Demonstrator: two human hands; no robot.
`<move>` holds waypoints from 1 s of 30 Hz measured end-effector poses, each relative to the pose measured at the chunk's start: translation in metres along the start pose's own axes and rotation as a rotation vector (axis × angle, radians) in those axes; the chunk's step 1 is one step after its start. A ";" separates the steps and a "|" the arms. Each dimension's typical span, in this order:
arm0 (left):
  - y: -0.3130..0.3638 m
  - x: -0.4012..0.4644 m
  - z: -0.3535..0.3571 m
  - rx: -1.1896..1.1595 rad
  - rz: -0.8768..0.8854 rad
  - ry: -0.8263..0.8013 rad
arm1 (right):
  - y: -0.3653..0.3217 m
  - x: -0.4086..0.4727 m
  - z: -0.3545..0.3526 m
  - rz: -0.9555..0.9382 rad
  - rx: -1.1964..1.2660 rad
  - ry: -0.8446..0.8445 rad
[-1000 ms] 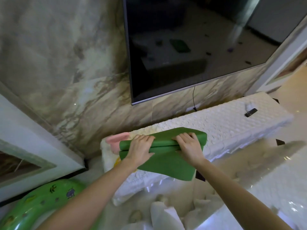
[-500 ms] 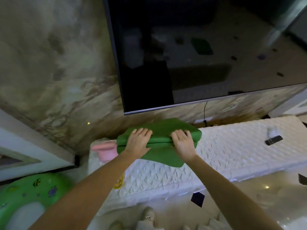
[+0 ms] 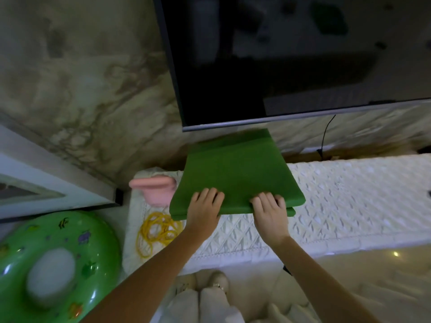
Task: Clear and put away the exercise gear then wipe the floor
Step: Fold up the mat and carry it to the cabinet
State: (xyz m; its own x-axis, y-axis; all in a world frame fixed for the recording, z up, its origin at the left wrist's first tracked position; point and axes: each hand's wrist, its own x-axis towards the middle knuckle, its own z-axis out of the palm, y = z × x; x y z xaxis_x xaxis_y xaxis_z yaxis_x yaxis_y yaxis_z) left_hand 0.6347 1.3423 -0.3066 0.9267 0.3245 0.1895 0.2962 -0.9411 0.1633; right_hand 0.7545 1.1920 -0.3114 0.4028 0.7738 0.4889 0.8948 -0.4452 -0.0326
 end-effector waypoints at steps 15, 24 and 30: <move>0.002 -0.111 0.082 0.038 0.214 -0.340 | -0.083 -0.159 0.044 0.173 -0.127 -0.212; -0.009 -0.164 0.150 -0.028 0.250 -0.544 | -0.116 -0.231 0.090 0.288 -0.165 -0.287; -0.006 -0.182 0.173 -0.042 0.300 -0.529 | -0.115 -0.252 0.104 0.289 -0.130 -0.422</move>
State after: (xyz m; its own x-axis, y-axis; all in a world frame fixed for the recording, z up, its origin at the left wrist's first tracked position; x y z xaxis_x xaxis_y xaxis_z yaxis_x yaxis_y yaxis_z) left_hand 0.5046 1.2726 -0.5092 0.9608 -0.0552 -0.2718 0.0054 -0.9760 0.2176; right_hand 0.5702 1.0953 -0.5215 0.6963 0.7131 0.0814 0.7151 -0.6990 0.0069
